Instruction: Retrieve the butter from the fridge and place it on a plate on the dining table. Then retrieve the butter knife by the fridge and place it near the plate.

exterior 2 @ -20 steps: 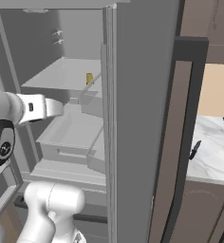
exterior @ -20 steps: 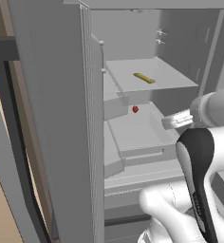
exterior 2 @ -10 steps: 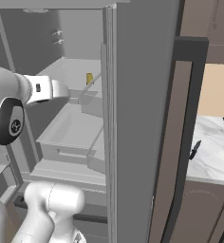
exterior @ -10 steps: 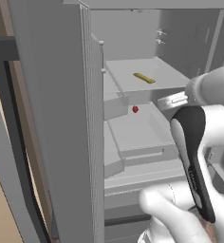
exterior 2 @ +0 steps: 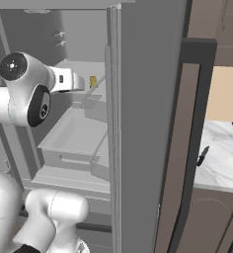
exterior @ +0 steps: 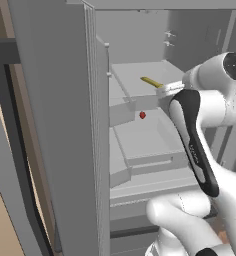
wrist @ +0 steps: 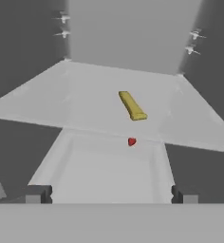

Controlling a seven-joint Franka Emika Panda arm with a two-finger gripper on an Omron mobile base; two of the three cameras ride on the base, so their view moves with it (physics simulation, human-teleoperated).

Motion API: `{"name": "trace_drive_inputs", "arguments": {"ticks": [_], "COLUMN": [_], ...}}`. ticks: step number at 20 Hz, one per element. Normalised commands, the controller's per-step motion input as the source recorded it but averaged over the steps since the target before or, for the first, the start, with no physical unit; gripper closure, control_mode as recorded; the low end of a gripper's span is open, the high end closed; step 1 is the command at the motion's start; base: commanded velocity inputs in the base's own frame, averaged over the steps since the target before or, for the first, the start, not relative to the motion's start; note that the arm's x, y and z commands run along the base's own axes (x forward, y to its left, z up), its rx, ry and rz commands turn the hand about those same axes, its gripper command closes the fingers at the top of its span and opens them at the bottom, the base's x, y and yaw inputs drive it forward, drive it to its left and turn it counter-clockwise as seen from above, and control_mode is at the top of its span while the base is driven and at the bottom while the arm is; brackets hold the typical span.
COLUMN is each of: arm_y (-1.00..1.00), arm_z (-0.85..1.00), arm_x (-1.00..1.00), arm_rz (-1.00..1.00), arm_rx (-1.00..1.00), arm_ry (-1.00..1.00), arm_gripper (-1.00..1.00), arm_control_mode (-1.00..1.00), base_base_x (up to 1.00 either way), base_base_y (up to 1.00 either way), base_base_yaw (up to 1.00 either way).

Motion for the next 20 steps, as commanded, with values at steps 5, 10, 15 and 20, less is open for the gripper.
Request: {"name": "trace_drive_inputs", "arguments": {"ticks": [5,10,15,20], "arm_y": [-0.01,-0.23,-0.13,0.01], "arm_z": [0.00,0.00,-0.07,-0.06], "arm_x": [0.81,0.67,0.70,0.43], "arm_rz": [-0.03,-0.03,-0.05,-0.01], "arm_rx": [0.04,0.06,0.02,0.00], "arm_ry": [0.12,0.09,0.02,-0.02], "arm_gripper": [-1.00,-1.00,-1.00,-1.00], "arm_control_mode": [-1.00,-1.00,-1.00,-1.00], "base_base_x": [0.00,0.00,0.00,0.00], "base_base_y": [0.00,0.00,0.00,0.00], "base_base_yaw": [0.00,0.00,0.00,0.00]}}
